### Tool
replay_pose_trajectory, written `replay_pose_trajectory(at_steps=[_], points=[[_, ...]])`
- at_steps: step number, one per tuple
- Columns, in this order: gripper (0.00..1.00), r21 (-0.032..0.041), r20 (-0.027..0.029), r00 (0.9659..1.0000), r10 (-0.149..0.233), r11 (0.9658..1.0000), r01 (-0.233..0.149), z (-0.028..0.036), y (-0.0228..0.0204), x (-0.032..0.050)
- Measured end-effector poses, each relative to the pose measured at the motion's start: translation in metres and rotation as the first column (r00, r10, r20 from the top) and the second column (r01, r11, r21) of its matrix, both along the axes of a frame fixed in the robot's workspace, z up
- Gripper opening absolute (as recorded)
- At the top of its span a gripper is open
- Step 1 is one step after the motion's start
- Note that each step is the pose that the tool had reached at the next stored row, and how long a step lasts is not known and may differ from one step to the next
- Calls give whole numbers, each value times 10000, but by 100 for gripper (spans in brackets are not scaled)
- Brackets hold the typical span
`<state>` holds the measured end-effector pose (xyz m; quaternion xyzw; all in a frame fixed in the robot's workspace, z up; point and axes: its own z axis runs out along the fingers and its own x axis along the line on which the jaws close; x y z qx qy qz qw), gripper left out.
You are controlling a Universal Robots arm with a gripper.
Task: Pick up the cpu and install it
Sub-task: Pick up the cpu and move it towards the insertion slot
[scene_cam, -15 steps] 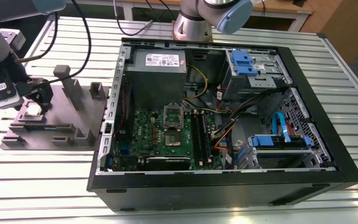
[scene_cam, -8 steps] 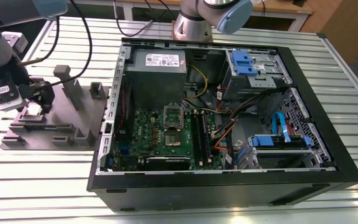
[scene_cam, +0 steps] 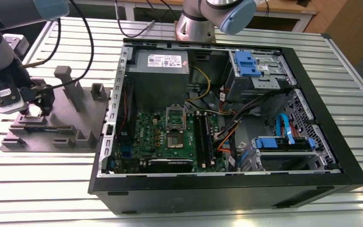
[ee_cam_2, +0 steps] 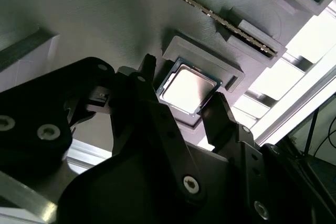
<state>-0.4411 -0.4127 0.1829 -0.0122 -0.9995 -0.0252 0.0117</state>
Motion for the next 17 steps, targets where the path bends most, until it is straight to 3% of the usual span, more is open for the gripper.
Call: replay_pose_trajectory(at_steps=[9, 15, 17], points=[[62, 3, 7, 10000, -4, 10000, 4, -12, 8, -31], [62, -29, 123, 9999, -5, 10000, 6, -22, 14, -46], [62, -34, 135, 9999, -6, 10000, 6, -25, 17, -51]])
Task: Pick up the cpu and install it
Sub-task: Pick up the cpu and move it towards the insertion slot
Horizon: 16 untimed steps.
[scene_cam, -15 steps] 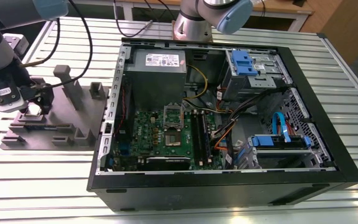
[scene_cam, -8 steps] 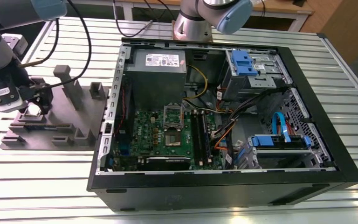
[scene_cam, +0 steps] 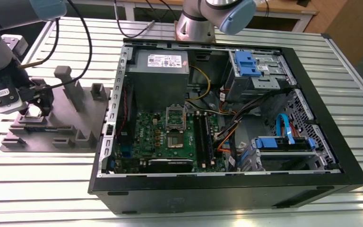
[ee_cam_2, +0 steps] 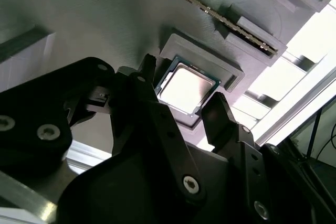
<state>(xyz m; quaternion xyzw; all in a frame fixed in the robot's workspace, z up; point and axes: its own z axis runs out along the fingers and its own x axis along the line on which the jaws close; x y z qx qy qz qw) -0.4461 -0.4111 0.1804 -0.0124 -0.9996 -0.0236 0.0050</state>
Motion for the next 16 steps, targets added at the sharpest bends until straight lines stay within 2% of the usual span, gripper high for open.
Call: replay_pose_trajectory(at_steps=[16], points=[[62, 3, 0, 10000, -9, 10000, 9, -20, 17, -49]])
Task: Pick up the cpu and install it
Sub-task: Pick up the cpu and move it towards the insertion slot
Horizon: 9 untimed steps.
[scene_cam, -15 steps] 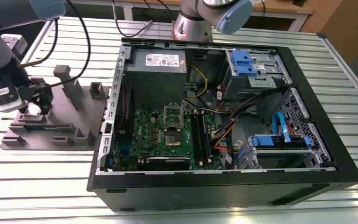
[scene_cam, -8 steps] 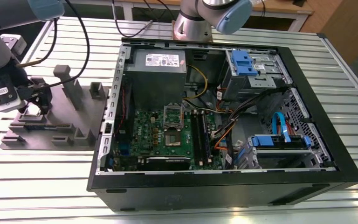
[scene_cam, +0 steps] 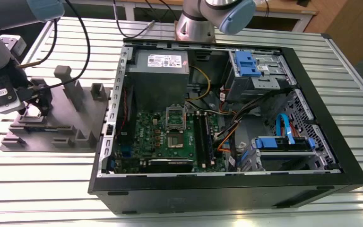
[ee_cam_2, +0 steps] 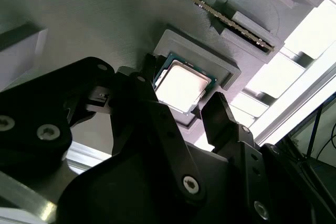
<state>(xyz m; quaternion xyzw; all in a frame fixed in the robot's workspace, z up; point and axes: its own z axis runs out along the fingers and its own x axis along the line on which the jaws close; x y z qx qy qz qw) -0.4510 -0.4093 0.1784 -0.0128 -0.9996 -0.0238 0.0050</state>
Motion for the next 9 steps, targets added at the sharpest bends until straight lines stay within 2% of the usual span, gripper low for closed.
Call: replay_pose_trajectory(at_steps=[9], points=[[62, -10, 0, 10000, -28, 10000, 28, 0, -6, 0]])
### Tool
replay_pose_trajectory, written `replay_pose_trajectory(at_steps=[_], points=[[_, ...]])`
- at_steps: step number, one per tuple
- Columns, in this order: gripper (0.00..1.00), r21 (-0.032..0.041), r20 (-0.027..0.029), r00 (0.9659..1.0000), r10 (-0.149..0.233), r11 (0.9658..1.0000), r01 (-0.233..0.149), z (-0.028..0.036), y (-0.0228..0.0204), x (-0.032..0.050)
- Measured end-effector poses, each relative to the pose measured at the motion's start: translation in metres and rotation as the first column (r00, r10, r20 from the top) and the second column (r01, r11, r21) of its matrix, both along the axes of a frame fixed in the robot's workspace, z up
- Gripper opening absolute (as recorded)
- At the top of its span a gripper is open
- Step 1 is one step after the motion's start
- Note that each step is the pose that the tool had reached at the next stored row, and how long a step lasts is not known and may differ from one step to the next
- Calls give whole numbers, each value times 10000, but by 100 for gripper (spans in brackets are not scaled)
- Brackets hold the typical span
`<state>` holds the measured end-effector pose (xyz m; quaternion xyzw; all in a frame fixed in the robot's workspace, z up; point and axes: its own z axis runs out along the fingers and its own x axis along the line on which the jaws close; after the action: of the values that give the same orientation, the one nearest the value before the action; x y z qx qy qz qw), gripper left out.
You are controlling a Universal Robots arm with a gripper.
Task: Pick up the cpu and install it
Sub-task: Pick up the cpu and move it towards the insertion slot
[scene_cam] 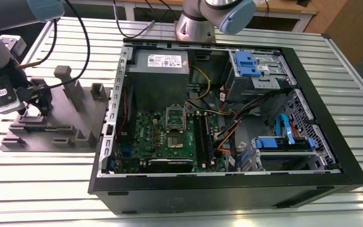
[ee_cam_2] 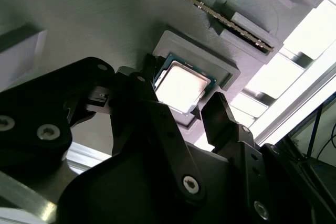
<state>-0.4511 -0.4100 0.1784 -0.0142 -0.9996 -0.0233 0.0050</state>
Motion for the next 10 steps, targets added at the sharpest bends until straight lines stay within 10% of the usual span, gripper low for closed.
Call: replay_pose_trajectory(at_steps=[10], points=[[62, 1, 2, 10000, -4, 10000, 4, 6, 0, 1]])
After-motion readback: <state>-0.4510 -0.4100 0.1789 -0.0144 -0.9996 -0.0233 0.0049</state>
